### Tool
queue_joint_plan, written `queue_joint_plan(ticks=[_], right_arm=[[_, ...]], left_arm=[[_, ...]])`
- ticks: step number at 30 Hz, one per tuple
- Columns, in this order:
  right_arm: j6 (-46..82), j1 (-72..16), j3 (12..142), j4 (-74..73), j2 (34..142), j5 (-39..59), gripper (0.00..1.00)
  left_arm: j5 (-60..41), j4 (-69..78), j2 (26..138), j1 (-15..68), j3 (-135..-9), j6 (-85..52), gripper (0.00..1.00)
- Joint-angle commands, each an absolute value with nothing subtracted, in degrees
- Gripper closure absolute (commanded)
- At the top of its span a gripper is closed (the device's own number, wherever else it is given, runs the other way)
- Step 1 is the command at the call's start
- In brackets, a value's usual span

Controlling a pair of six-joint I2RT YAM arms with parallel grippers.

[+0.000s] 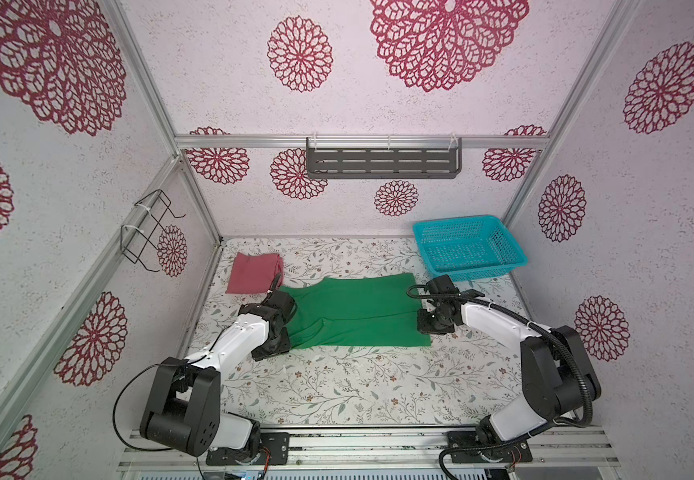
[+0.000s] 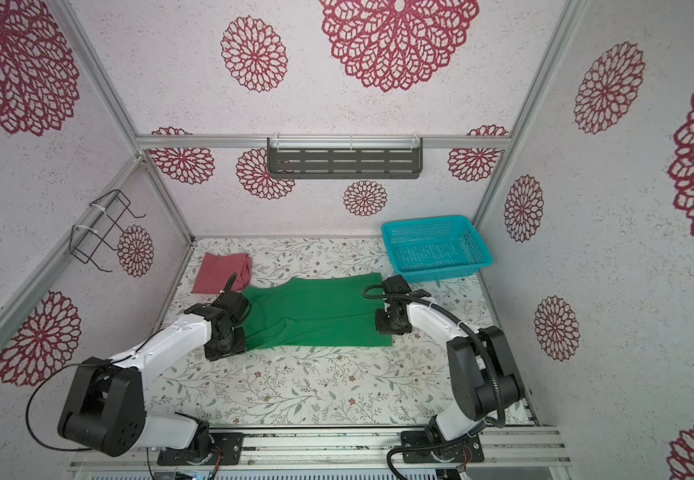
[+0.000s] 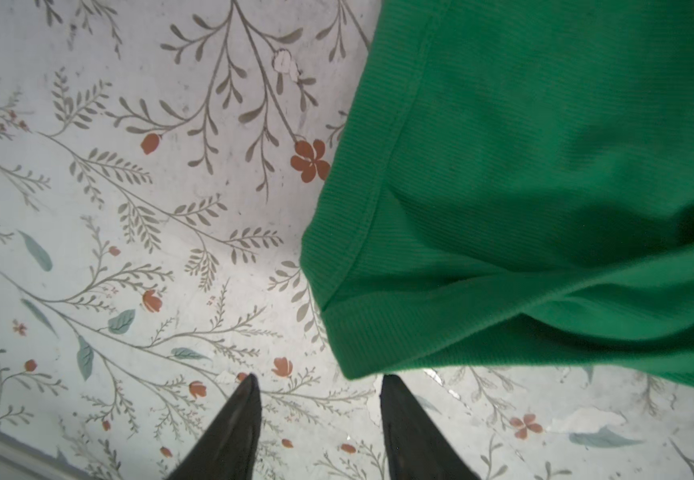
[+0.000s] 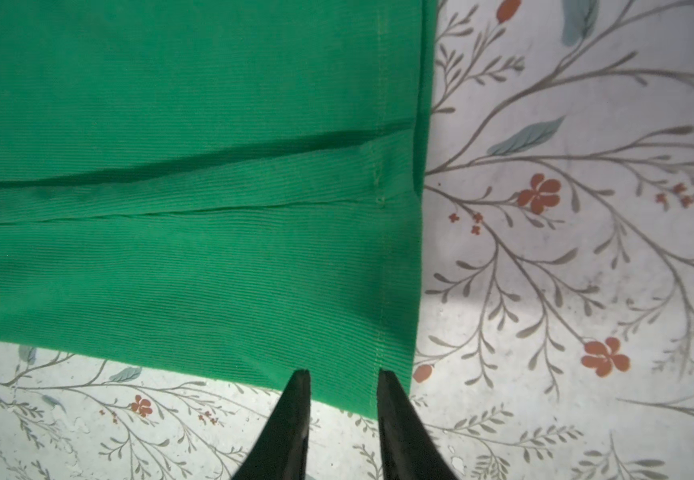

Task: Fold and stack the tank tops

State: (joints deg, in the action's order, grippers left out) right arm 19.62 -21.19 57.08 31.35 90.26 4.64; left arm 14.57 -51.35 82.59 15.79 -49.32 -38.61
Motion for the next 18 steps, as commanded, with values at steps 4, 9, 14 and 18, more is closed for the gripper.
queue_joint_plan(ticks=[4,9,14,18], right_arm=[[20.2,-21.2,58.6,31.6,88.1,4.4,0.69],[19.7,-21.3,57.7,30.5,89.0,4.2,0.69],[18.4,-20.8,57.9,27.2,93.0,4.0,0.69],[17.4,-20.5,59.7,25.4,98.3,2.6,0.70]], left_arm=[[16.5,-48.7,85.9,14.6,-51.5,-38.0,0.75],[16.2,-49.4,86.9,12.5,-54.0,-35.8,0.98],[11.9,-49.2,89.4,7.8,-56.8,-33.0,1.00],[8.1,-48.3,94.1,3.8,-59.8,-30.3,0.99]])
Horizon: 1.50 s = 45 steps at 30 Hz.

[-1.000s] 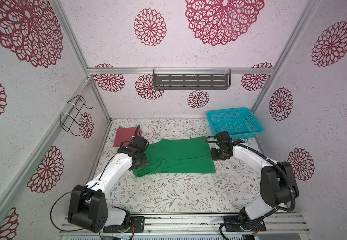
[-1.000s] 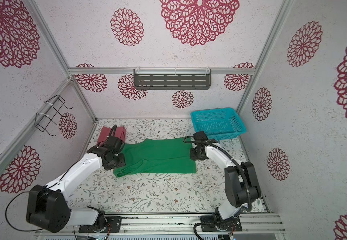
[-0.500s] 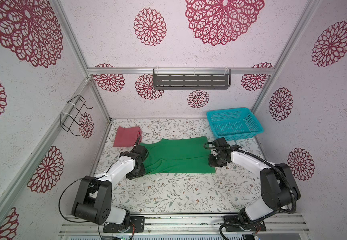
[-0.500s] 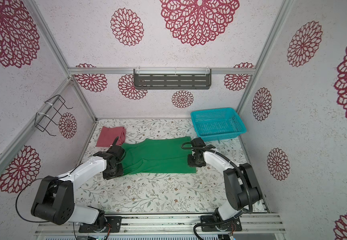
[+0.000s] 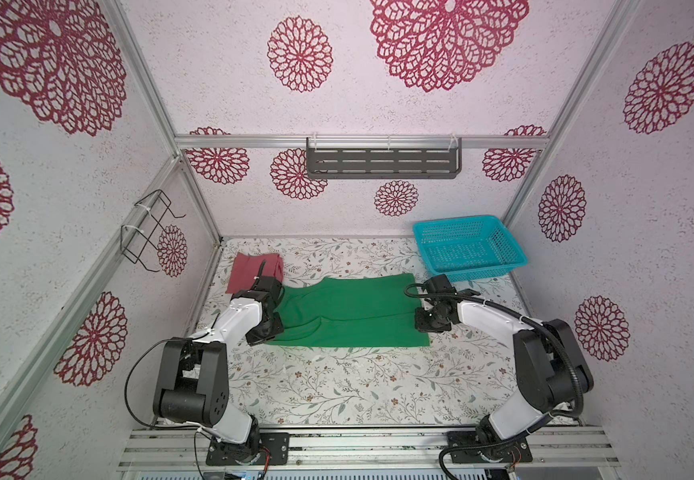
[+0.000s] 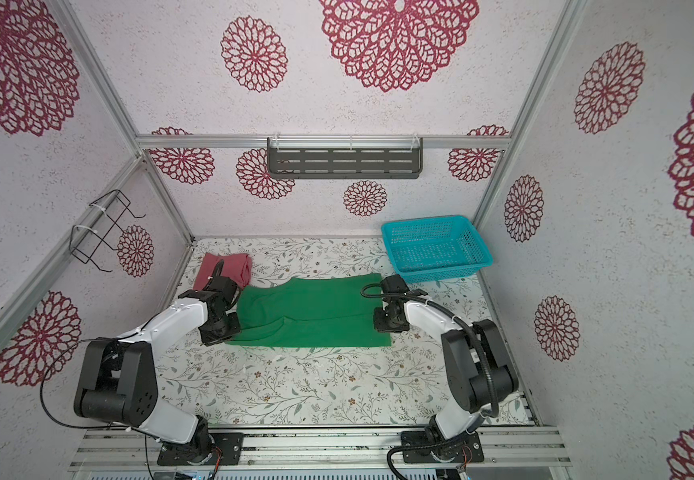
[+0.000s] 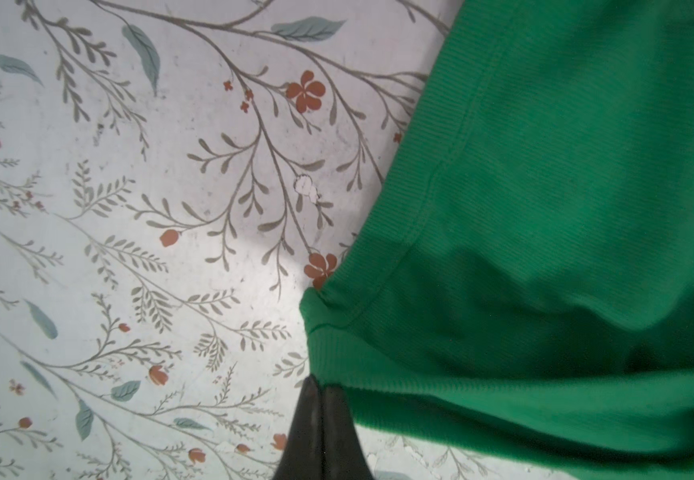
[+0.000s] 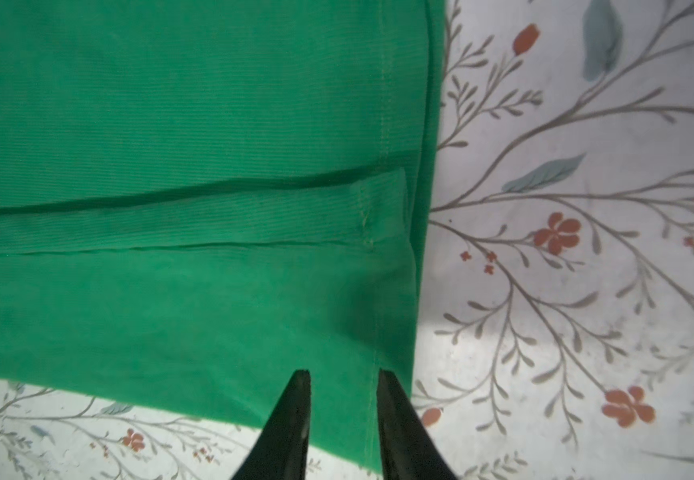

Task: Fold and stack the tank tops

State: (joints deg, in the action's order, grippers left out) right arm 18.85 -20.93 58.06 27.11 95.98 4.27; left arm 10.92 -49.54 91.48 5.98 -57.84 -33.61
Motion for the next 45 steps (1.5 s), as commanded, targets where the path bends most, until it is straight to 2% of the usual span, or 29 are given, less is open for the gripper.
queue_joint_plan(ticks=[1,8,13,21,23,27,33,38,45], right_arm=[[17.1,-20.4,60.2,25.2,99.5,2.1,0.70],[15.8,-20.2,62.4,24.5,104.2,-1.1,0.70],[14.8,-20.0,63.3,24.2,105.1,-2.3,0.70],[14.1,-20.1,65.3,29.4,95.8,-2.4,0.68],[15.0,-20.5,64.5,31.1,93.0,-2.3,0.68],[19.2,-23.5,60.3,31.4,88.8,0.0,0.68],[25.0,-27.7,54.9,26.9,89.7,2.2,0.68],[26.1,-28.1,53.6,25.7,91.7,1.3,0.70],[25.2,-27.7,52.7,26.8,95.1,-5.6,0.70]], left_arm=[[7.2,-48.3,95.7,2.8,-61.0,-30.0,0.99],[4.8,-48.8,105.5,-1.2,-70.0,-28.1,0.88],[6.3,-50.1,108.0,-1.7,-73.7,-27.1,0.72],[17.9,-60.2,96.7,-1.5,-73.4,-26.6,0.50],[18.8,-61.7,92.6,-1.2,-72.2,-27.7,0.49],[12.8,-59.0,86.6,4.1,-67.9,-32.1,0.49],[0.0,-45.1,89.1,12.7,-62.9,-38.8,0.52],[1.3,-43.4,94.6,12.9,-62.0,-37.9,0.54],[3.8,-41.2,97.7,7.7,-59.2,-36.1,0.56]])
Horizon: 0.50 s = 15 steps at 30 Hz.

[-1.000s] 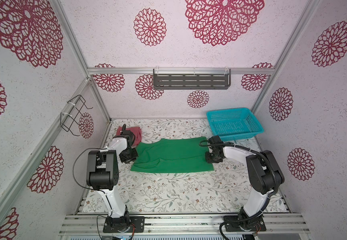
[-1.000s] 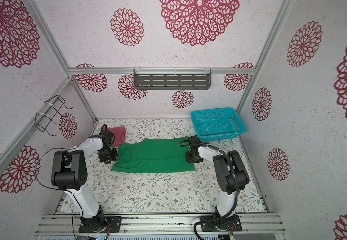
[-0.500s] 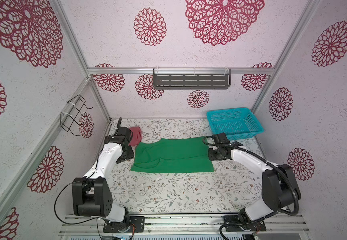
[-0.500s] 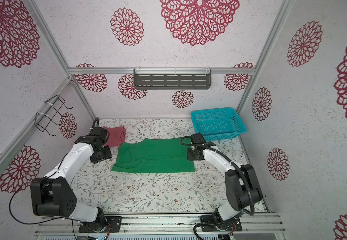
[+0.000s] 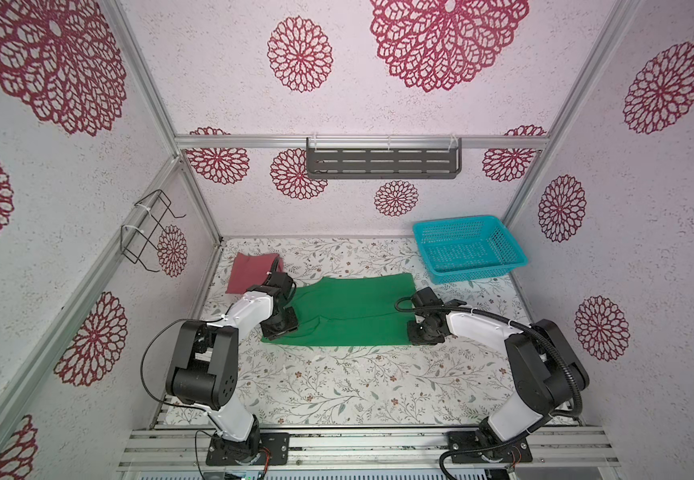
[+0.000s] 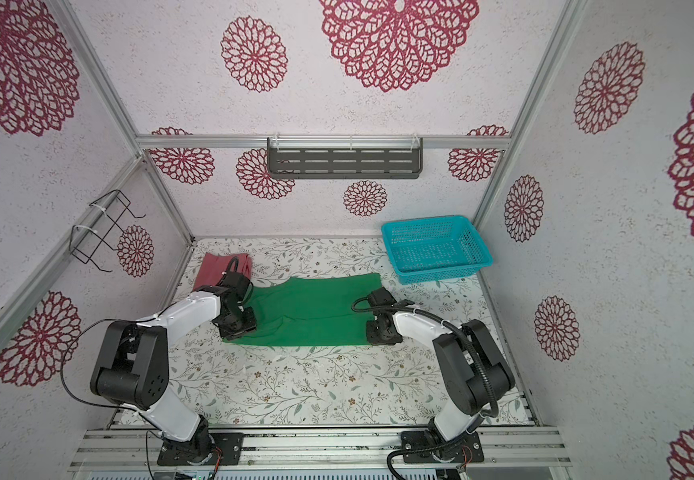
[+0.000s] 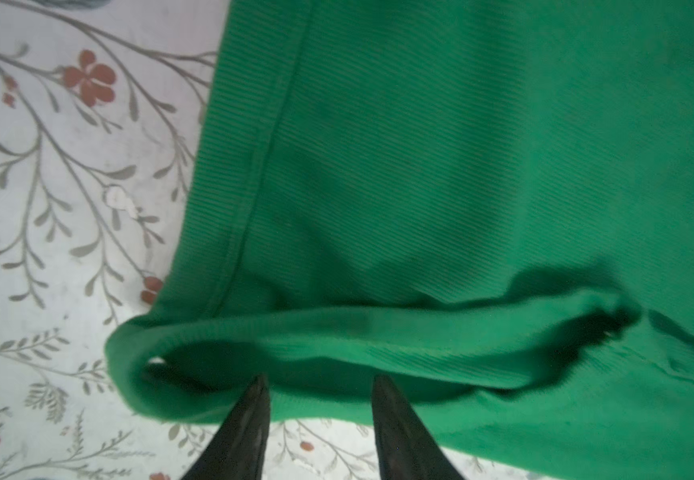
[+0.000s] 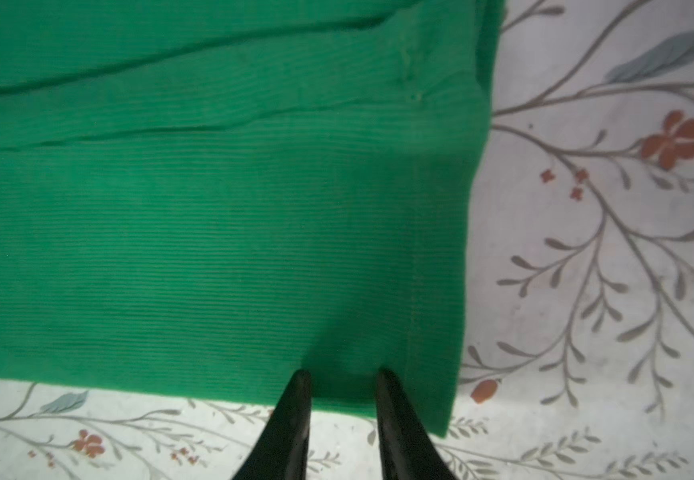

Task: Fold and stack the tank tops
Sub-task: 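Fold the near edge farther from the robot with both grippers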

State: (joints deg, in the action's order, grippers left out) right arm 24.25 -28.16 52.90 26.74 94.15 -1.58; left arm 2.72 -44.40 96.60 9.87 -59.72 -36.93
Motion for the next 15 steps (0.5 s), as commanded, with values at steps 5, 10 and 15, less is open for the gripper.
queue_joint_plan(ticks=[5,10,15], right_arm=[[24.7,-26.7,52.7,25.1,97.8,-6.8,0.70],[24.0,-26.1,53.4,25.4,98.5,-7.4,0.70],[24.1,-26.2,52.4,26.9,97.9,-6.3,0.71]], left_arm=[[3.8,-38.5,102.1,4.6,-60.5,-34.6,0.58],[4.2,-38.7,105.2,3.2,-62.4,-33.3,0.59],[2.8,-40.9,103.5,3.2,-60.4,-34.1,0.62]])
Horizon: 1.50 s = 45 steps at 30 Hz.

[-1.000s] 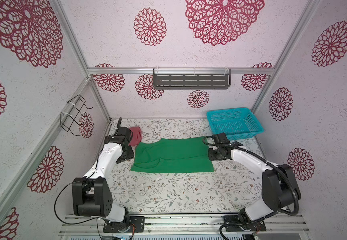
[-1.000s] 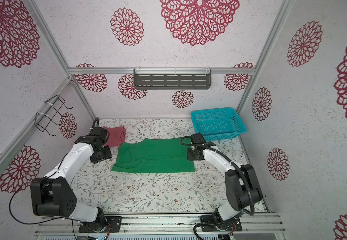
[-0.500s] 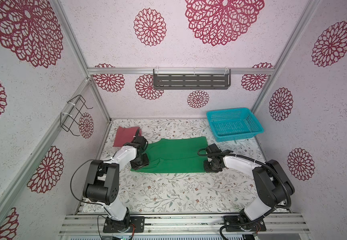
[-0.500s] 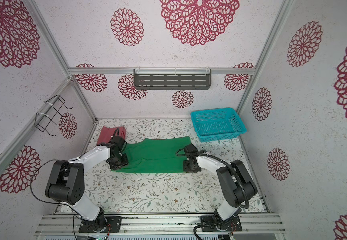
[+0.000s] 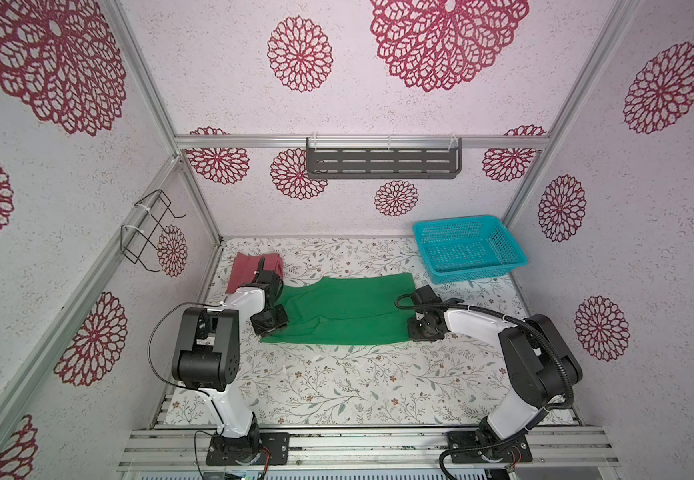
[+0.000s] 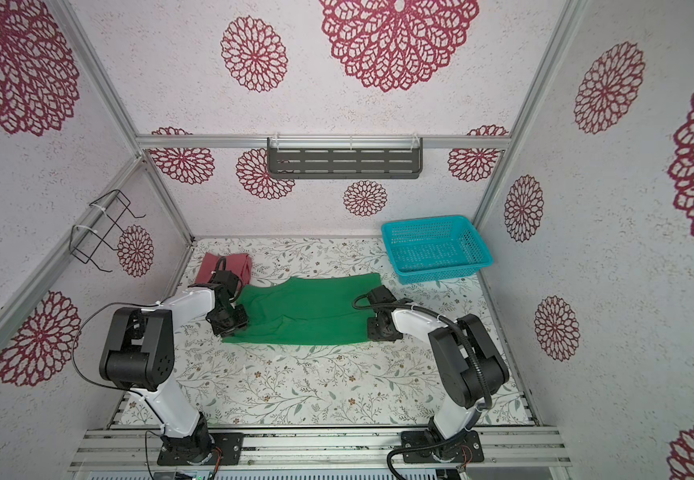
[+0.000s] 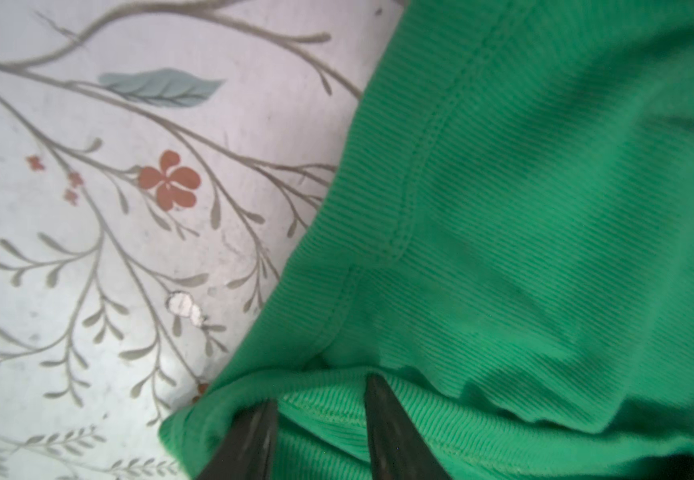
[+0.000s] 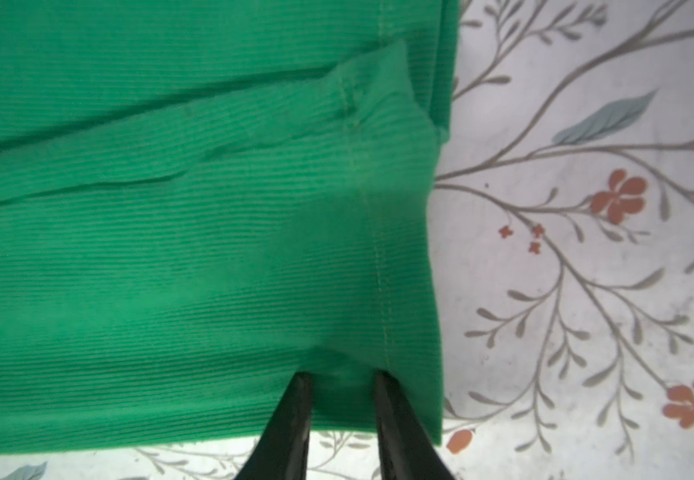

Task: Fold and stack the tank tops
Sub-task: 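Fold the near edge farther from the robot with both grippers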

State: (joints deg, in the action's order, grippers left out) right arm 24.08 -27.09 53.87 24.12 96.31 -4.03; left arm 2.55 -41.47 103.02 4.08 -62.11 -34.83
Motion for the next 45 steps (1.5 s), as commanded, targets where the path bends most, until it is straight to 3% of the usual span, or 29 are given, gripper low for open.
queue_joint_plan(ticks=[1,5,12,23,29,34,42,45], right_arm=[[24.3,-26.1,51.8,27.2,97.5,-6.1,0.71],[25.1,-26.2,48.6,28.7,95.3,-5.0,0.71],[28.8,-28.3,42.3,30.6,89.0,-2.7,0.70],[35.6,-32.9,36.7,36.3,78.3,0.1,0.70],[30.8,-31.4,45.0,41.3,74.0,-4.0,0.69],[23.5,-26.5,53.3,37.0,78.1,-5.6,0.68],[20.1,-26.0,62.2,27.2,93.6,-1.2,0.71],[19.8,-26.0,62.8,24.6,97.6,-0.9,0.71]], left_arm=[[2.2,-41.6,102.6,3.1,-59.3,-34.5,0.63],[-1.5,-43.4,98.7,3.8,-53.3,-37.2,0.65],[0.8,-48.4,87.4,7.2,-43.1,-42.8,0.66],[5.6,-55.6,75.1,15.2,-39.8,-53.0,0.64],[12.8,-61.0,76.1,14.5,-46.8,-49.5,0.55],[19.0,-67.7,79.4,14.6,-60.3,-45.1,0.49],[3.7,-50.3,90.5,24.8,-65.8,-48.6,0.50],[2.4,-45.0,96.6,28.6,-66.4,-50.3,0.51]])
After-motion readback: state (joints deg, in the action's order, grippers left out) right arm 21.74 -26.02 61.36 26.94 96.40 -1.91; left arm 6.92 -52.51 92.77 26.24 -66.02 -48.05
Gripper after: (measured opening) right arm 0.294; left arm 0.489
